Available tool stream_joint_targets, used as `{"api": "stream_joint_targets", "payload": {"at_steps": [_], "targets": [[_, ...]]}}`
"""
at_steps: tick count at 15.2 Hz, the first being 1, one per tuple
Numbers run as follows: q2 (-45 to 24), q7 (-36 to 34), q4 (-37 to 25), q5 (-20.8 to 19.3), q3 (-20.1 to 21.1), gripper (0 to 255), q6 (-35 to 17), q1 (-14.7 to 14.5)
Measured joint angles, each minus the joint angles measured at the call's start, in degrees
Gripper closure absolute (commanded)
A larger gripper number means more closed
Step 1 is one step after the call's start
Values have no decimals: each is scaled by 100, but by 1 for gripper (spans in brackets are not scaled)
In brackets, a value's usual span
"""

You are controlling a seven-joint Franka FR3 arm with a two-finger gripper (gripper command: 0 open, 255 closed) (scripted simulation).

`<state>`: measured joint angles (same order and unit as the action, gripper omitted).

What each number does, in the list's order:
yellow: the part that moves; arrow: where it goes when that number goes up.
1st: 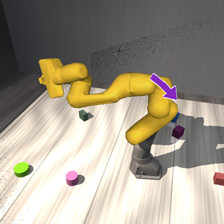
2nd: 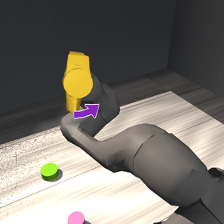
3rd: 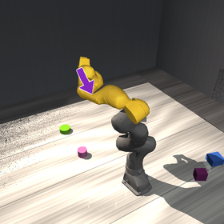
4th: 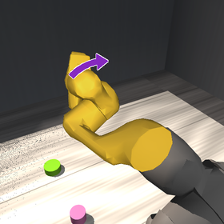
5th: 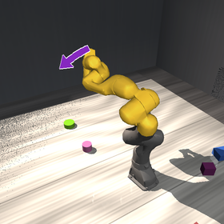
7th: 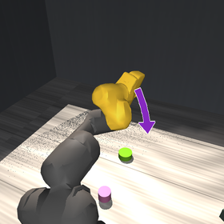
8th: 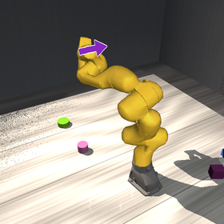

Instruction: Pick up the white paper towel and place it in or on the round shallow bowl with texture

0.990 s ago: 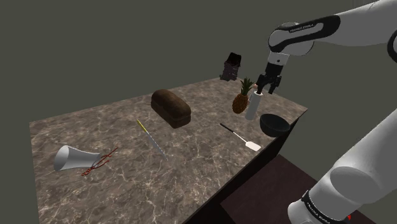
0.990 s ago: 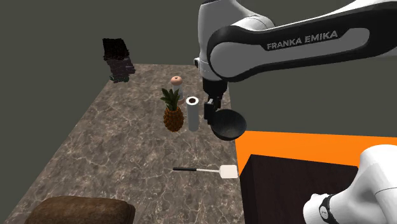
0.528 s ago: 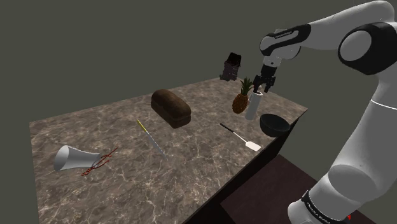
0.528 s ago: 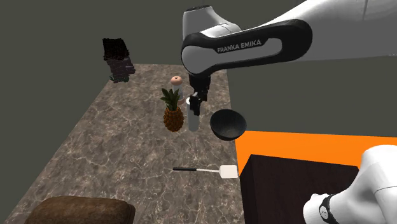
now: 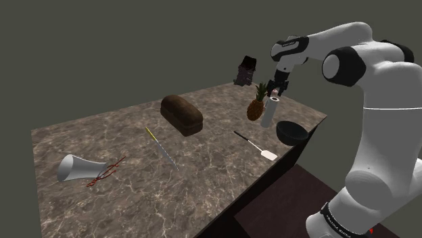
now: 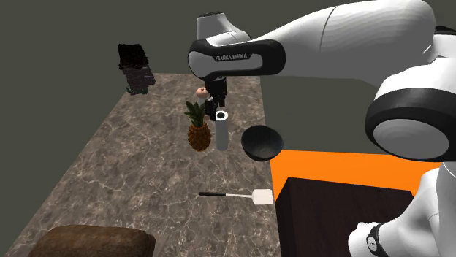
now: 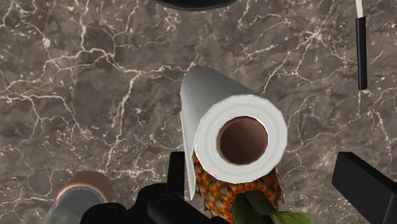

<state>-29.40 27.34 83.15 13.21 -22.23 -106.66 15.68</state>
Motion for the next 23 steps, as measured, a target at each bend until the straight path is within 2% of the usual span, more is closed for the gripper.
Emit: {"api": "stream_joint_targets", "payload": {"at_steps": [2, 9, 15, 16, 23], "targets": [[-222, 50, -229, 60, 21, 0, 3, 87], [-369, 120, 59, 131, 59, 0, -425, 89], [-398, 116, 63, 140, 66, 0, -460, 87], [-398, 116, 63, 140, 66, 255, -460, 87], [-395, 116, 63, 138, 63, 255, -463, 88]]}}
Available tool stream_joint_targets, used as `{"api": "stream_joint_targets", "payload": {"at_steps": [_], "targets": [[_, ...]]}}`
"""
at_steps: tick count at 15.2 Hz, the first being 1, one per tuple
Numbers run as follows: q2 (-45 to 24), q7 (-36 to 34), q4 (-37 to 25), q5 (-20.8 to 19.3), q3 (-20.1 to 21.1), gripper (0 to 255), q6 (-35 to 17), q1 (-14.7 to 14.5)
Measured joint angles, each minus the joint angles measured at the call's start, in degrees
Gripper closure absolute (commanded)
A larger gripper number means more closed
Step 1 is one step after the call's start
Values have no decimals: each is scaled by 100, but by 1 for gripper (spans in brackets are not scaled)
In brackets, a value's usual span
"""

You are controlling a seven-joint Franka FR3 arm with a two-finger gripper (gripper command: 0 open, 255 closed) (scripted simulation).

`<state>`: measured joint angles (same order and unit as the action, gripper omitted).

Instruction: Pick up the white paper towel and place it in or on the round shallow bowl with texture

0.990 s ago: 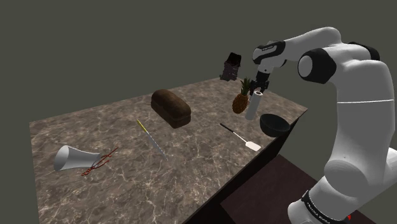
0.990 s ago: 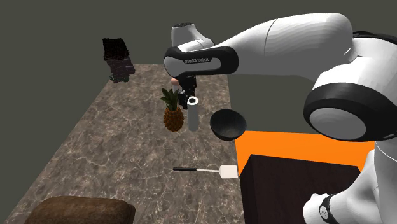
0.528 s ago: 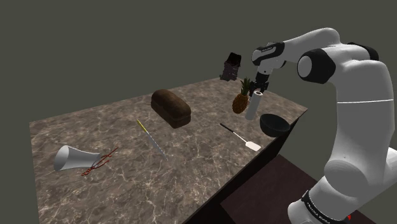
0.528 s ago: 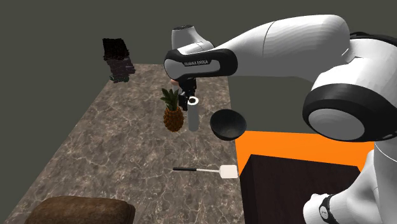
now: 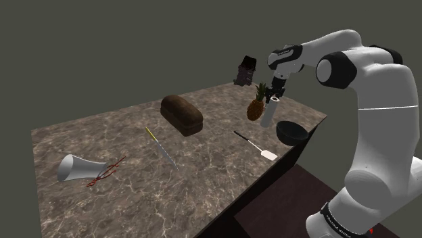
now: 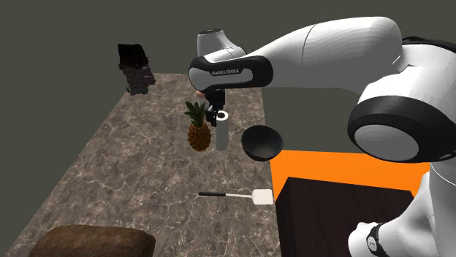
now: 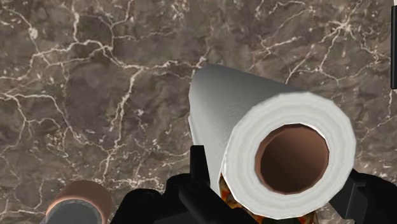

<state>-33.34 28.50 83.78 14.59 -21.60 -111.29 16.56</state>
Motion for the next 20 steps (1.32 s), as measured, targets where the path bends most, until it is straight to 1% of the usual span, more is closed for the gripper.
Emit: {"api": "stream_joint_targets", "payload": {"at_steps": [5, 20], "targets": [[30, -10, -44, -13, -6, 255, 77, -1], [272, -137, -814, -135, -73, 255, 1062, 36]]}}
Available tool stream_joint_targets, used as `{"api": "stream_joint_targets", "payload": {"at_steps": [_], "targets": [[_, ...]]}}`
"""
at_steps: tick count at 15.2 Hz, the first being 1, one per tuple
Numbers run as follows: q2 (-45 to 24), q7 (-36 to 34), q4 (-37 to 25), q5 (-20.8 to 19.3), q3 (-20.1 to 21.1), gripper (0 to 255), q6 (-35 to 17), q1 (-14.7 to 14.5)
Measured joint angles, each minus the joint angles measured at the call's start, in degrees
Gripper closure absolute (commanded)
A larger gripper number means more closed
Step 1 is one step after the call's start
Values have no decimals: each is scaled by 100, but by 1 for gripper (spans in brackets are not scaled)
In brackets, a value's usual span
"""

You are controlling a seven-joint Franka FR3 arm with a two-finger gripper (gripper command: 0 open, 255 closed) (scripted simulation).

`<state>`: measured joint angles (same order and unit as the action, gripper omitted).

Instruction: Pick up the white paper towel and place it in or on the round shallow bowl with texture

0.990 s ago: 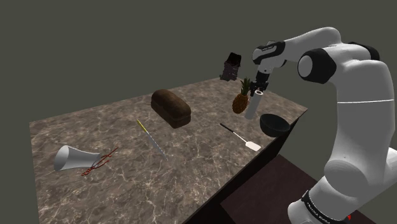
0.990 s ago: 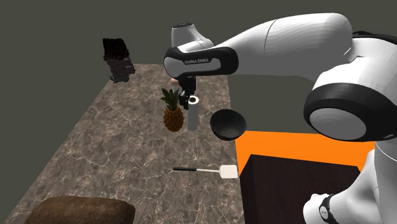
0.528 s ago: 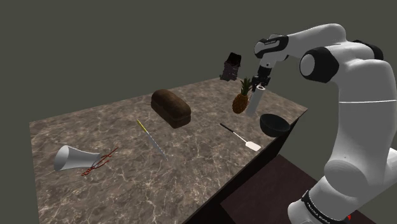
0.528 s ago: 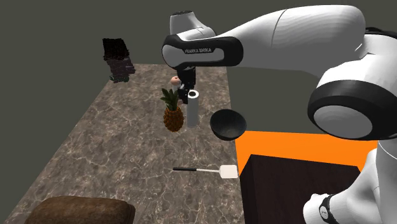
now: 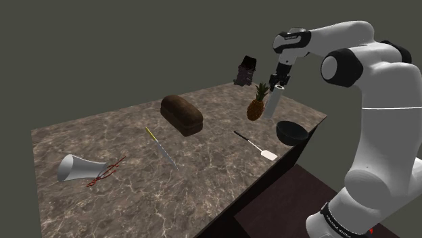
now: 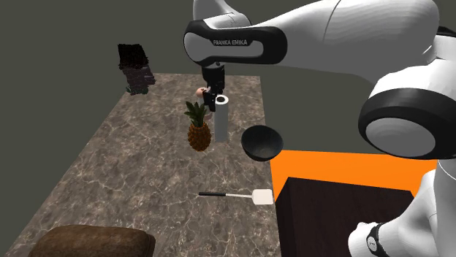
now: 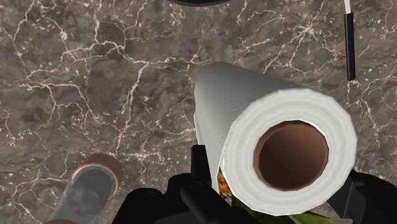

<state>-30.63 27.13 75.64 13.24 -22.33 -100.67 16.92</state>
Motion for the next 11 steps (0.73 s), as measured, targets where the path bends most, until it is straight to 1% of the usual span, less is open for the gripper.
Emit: {"api": "stream_joint_targets", "payload": {"at_steps": [4, 11], "targets": [[40, -28, -247, -20, -12, 255, 279, 22], [-20, -77, -895, -15, -17, 255, 859, 113]]}}
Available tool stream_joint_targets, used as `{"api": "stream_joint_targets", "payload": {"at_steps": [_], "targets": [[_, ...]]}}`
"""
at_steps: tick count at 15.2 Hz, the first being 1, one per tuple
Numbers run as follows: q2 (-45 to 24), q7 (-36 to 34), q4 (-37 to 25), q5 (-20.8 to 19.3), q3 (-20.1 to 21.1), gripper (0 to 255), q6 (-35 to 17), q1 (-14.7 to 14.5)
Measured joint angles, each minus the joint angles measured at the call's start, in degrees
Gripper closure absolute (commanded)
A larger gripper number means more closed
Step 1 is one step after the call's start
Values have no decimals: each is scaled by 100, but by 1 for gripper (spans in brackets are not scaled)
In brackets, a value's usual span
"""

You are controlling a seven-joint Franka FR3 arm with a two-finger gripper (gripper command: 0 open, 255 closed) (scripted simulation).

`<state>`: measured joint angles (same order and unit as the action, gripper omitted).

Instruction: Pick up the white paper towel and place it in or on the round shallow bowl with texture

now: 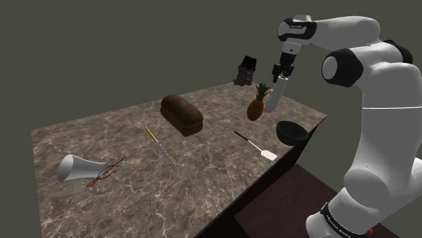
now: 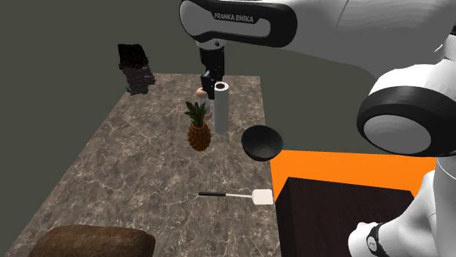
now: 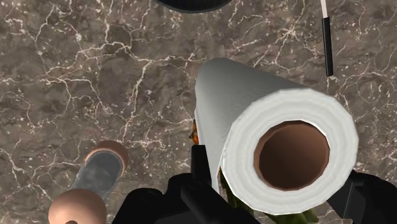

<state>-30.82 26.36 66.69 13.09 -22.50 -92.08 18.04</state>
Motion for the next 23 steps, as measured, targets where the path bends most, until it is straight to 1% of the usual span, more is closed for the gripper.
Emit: {"api": "stream_joint_targets", "payload": {"at_steps": [5, 8, 11, 16, 18, 20, 23], "targets": [[-109, -33, -551, 29, 7, 255, 436, 93], [358, 56, -53, -104, -74, 255, 402, 22], [1129, 172, 871, -355, -192, 255, 223, -114], [2160, 293, 1882, -754, -323, 255, 168, -205], [2518, 328, 2137, -908, -362, 255, 239, -210], [2990, 364, 2530, -1115, -397, 255, 272, -208], [3109, 412, 2743, -1172, -422, 255, 170, -184]]}}
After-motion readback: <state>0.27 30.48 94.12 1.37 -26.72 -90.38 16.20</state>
